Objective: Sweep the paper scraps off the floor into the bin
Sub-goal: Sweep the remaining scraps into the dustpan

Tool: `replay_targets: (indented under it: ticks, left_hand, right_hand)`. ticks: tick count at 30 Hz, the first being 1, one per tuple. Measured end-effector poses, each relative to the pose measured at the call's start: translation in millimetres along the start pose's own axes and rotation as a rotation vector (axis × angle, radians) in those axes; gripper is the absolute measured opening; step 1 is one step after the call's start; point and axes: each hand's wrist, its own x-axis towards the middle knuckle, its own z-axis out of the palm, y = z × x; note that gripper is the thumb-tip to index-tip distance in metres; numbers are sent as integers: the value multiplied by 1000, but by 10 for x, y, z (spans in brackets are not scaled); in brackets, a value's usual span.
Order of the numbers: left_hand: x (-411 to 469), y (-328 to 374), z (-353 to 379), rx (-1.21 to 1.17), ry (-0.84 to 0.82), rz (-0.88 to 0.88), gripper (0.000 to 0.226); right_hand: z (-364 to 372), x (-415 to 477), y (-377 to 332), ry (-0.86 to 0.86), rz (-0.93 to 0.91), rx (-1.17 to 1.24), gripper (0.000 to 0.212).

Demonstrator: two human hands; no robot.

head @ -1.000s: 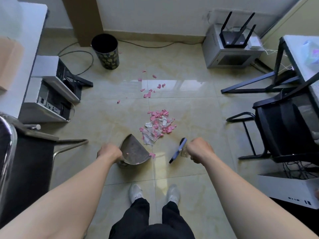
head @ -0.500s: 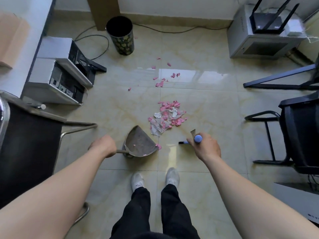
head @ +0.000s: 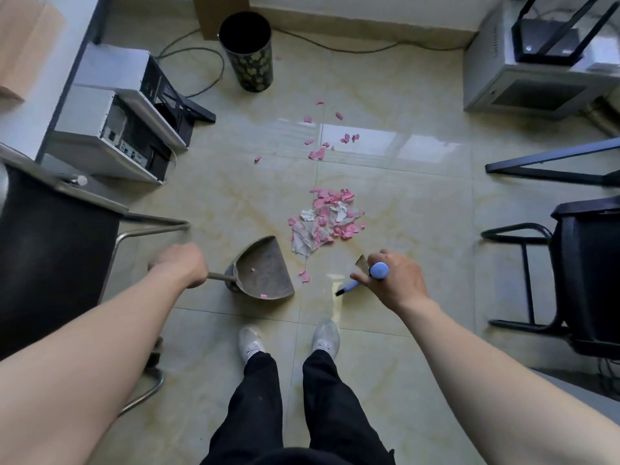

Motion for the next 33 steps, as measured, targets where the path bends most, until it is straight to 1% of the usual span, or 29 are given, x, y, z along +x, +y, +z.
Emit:
replay_targets:
  ticks: [2, 4, 6, 12, 16, 17, 18, 20, 23, 24, 25, 27, 29, 31, 33]
  left_hand:
    - [-41, 31, 21, -3, 1, -13, 34]
    - [-57, 58, 42, -1, 6, -14, 36]
    - [-85, 94, 78, 9, 3, -4, 35]
    - [-75, 84, 289, 18, 1, -28, 37]
    - [-58, 8, 308, -9, 18, -33, 35]
    - [-58, -5, 302, -14, 25, -29, 35]
    - [-58, -13, 296, -11, 30, -23, 35]
    - [-62, -52, 279, 22, 28, -12, 37]
    - [-83, -114, 265, 168, -2, 32, 41]
    - [-90, -131, 262, 225, -16, 57, 42]
    - [-102, -136, 266, 282, -30, 83, 43]
    - [-123, -121, 288, 367, -40, 123, 41]
    - [-129, -78, 309, 397, -16, 155, 39]
    - [-115, -26, 322, 387, 10, 179, 37]
    - [-96, 21, 330, 367, 10, 181, 36]
  right_hand:
    - [1, 3, -43, 16, 79, 74, 45]
    - [10, 18, -89, 0, 193, 186, 36]
    - [41, 32, -122, -32, 284, 242, 35]
    - [155, 46, -146, -140, 188, 137, 34]
    - [167, -46, -111, -82, 174, 220, 46]
    - [174, -71, -121, -62, 176, 241, 45]
    - [178, -92, -138, -49, 188, 265, 40]
    - [202, -110, -198, -21, 208, 295, 38]
    - [238, -115, -285, -3, 304, 367, 34]
    - [242, -113, -323, -10, 324, 385, 36]
    - [236, -111, -359, -36, 320, 391, 40]
    - [253, -93, -398, -108, 234, 320, 42]
    - [249, -96, -462, -179, 147, 217, 33]
    - [243, -104, -512, -228, 69, 178, 22]
    - [225, -99, -565, -260, 29, 182, 23]
